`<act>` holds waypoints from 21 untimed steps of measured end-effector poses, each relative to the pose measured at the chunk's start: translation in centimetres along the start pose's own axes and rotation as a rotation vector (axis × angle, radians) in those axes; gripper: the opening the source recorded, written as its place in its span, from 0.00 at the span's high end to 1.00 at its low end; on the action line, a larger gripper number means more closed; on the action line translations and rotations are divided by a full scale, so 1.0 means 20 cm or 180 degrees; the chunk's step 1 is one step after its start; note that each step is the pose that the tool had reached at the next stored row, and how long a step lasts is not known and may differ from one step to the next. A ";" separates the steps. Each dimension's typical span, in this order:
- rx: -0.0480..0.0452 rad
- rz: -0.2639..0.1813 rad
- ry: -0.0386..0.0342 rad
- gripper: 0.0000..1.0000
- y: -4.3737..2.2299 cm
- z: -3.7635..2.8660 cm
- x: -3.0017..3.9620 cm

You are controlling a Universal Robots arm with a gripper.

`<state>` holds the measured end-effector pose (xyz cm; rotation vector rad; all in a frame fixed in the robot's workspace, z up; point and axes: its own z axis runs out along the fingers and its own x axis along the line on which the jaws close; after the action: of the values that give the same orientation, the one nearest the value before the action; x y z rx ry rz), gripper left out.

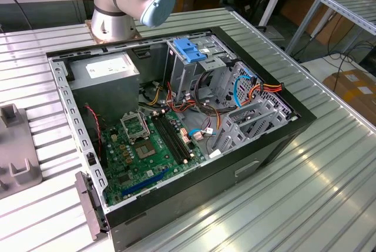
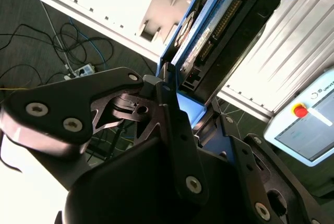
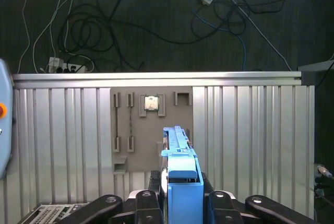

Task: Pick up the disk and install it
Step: 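Pick up the disk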

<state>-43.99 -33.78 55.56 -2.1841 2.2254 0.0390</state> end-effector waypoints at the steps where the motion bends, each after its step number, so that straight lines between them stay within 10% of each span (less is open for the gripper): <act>1: 0.0000 0.0000 0.0000 0.63 -0.002 0.000 0.000; 21: 0.0000 0.0000 0.0006 0.63 -0.044 0.002 0.001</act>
<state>-43.11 -33.81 55.52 -2.1850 2.2265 0.0367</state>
